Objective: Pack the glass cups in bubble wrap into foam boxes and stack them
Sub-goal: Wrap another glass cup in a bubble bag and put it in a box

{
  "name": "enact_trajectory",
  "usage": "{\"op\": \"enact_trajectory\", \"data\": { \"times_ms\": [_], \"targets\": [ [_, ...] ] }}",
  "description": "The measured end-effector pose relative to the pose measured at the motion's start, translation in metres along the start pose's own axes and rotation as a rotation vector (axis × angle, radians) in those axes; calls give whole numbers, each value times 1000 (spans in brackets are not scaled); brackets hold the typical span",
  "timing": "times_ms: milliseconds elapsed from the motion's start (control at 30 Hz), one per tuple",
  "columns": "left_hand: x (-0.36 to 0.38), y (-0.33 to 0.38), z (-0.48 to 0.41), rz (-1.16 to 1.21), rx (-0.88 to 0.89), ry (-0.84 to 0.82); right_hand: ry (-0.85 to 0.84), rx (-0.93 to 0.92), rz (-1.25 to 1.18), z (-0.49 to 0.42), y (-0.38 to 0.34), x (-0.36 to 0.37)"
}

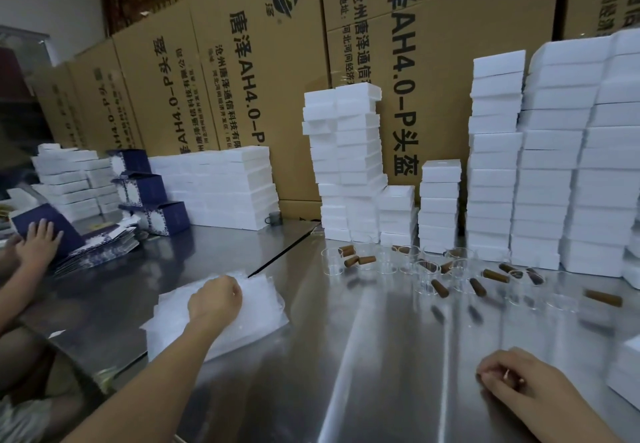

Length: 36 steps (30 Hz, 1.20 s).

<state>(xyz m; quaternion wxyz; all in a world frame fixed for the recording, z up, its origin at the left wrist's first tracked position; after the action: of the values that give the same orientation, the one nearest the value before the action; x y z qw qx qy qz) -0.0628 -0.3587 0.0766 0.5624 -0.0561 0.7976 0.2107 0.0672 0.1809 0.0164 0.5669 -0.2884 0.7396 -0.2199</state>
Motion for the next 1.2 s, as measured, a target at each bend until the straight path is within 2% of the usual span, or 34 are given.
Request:
{"op": "enact_trajectory", "data": {
  "times_ms": [133,233,300,400,500,633,700,767,833,900,967,1067,1200],
  "targets": [
    [-52,44,5,185,98,132,-6,-17,-12,-2,0,2],
    [-92,120,33,323,320,176,-4,-38,-10,-3,-1,2],
    [-100,175,71,407,501,117,8,-46,-14,-3,-1,1],
    [-78,245,136,452,740,22,12,-33,-42,-3,-1,0],
    [-26,292,196,457,857,-41,36,-1,-103,-3,0,-3],
    [54,321,251,265,984,-279,75,37,-174,-4,3,-7],
    [50,325,240,357,1001,-201,112,45,-199,-2,6,-10],
    [36,327,210,478,929,-137,160,52,-205,-1,9,-14],
    [42,331,182,520,881,-268,197,62,-175,-1,11,-15],
    [67,332,173,441,913,-448,232,62,-135,-1,15,-15],
    [97,323,177,308,959,-515,232,68,-106,-3,22,-14],
    [131,314,185,157,966,-558,199,98,-100,-14,35,-11],
    [138,314,182,99,886,-534,228,131,41,-41,50,-16]
  ]
}}
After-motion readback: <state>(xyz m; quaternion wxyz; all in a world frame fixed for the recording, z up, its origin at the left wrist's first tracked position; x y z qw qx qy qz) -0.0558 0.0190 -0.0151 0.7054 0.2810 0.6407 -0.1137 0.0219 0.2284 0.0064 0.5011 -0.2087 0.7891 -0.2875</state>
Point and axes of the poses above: each hand's wrist, its own z-axis away from the middle knuckle, its own x-axis out of the palm, y = z × x, the point moved 9 cm from there along -z, towards the middle knuckle, and after that the axes turned 1 degree about z, right-handed, at the moved point
